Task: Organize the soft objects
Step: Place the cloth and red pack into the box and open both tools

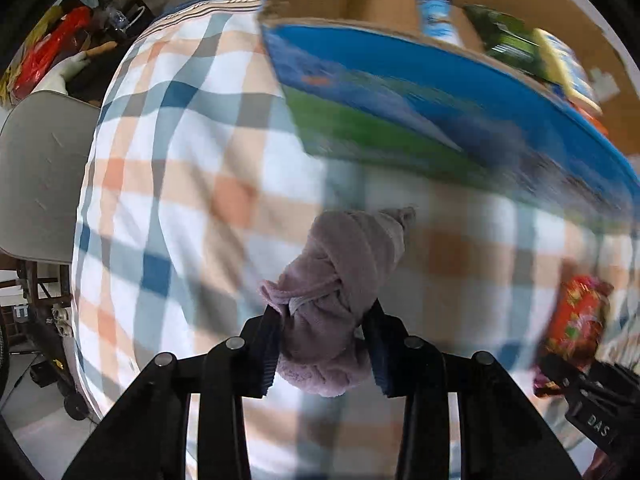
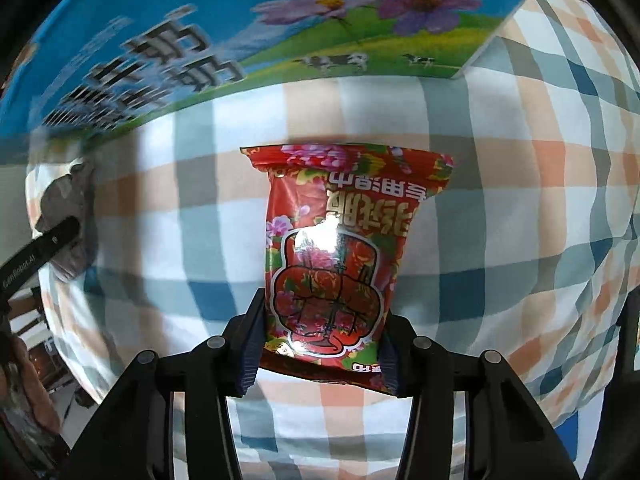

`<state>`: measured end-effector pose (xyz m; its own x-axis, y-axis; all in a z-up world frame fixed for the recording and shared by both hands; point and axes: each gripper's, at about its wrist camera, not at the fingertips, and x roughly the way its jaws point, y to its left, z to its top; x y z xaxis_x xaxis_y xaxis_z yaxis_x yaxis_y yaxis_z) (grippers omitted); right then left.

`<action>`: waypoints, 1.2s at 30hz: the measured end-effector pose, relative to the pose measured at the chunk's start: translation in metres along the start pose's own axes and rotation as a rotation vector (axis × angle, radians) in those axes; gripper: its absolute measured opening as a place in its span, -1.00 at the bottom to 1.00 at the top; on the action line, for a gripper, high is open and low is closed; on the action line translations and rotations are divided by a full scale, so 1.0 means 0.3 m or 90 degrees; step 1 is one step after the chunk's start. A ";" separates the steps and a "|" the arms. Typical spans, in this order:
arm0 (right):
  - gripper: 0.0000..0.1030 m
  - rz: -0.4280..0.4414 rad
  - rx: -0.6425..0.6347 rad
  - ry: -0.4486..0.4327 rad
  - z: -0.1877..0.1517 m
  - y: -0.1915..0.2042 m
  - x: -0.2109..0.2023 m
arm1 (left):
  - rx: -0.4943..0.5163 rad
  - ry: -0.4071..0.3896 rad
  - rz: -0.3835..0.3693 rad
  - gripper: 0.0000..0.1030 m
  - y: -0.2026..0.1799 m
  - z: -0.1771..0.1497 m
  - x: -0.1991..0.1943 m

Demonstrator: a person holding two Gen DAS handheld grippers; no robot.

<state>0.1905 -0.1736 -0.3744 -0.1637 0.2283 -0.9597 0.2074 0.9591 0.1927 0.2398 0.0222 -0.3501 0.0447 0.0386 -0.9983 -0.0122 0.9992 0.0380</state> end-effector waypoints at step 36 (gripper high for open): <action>-0.04 0.086 -0.054 -0.152 0.173 0.155 -0.635 | 0.032 -0.074 -0.099 -0.33 -0.187 0.392 -0.493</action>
<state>0.2814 -0.1811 -0.1932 0.0937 0.3186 -0.9432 0.1283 0.9356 0.3288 0.3514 -0.0382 -0.1993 0.1577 -0.1181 -0.9804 0.0533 0.9924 -0.1109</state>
